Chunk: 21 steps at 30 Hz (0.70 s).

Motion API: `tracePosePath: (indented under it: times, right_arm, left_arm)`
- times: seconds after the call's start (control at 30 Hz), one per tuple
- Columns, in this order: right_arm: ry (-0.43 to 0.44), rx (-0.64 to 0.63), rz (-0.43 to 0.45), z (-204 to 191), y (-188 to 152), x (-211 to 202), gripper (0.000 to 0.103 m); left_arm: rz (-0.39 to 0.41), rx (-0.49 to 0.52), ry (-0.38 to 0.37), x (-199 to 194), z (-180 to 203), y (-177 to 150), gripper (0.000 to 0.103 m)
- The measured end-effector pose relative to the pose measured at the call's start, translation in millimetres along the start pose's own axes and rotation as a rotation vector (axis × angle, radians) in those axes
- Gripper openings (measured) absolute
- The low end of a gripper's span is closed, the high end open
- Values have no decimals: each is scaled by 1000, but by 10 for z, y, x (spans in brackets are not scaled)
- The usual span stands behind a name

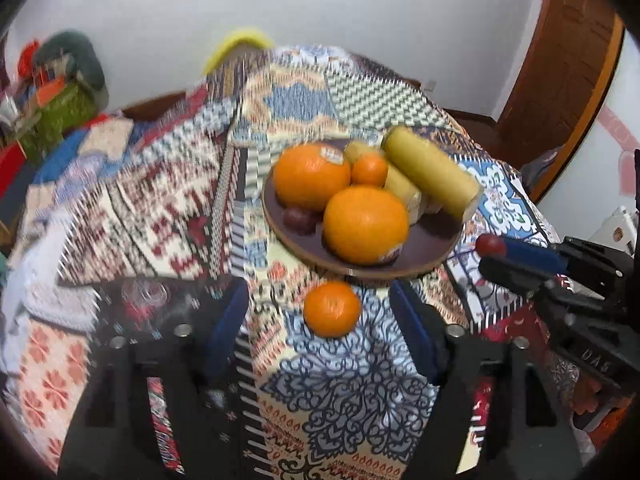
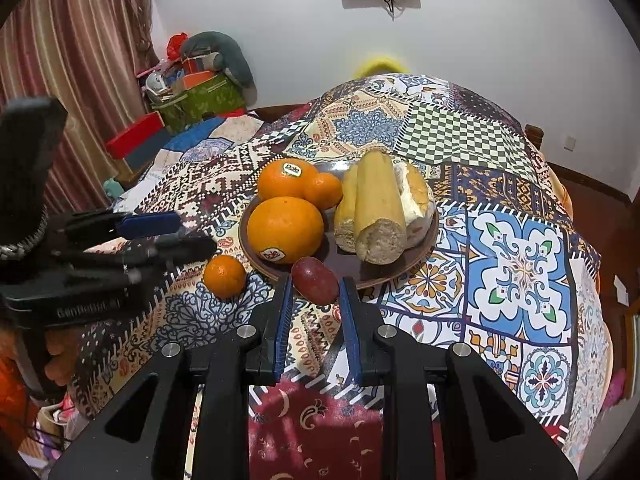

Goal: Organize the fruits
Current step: 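Place the mandarin on the plate with the left tool while the right tool places the date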

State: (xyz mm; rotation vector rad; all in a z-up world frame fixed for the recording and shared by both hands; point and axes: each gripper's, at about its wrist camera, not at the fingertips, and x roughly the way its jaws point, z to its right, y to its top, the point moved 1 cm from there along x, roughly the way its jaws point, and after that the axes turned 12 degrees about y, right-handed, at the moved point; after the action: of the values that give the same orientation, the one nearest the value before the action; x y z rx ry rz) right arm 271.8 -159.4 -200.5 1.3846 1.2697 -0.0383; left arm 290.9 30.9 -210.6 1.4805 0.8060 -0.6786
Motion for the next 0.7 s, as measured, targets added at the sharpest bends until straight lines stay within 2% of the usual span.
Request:
tracePosePath:
  times: [0.1, 0.23, 0.4, 0.47, 0.7]
  right_arm:
    - [2, 7, -6, 20, -21, 21, 22]
    - [-3, 12, -19, 26, -35, 71, 22]
    - [-4, 12, -30, 30, -44, 102, 22]
    - [-1, 15, -29, 45, -39, 100, 22]
    - [-6, 9, -28, 50, -30, 90, 22]
  left_arm:
    - [-52, -22, -29, 133, -36, -57, 73]
    - [-44, 13, -4, 187, 57, -98, 71]
    - [-43, 58, 29, 251, 173, -123, 54]
    - [-54, 66, 33, 298, 201, -138, 38]
    - [-22, 46, 16, 178, 168, -148, 37]
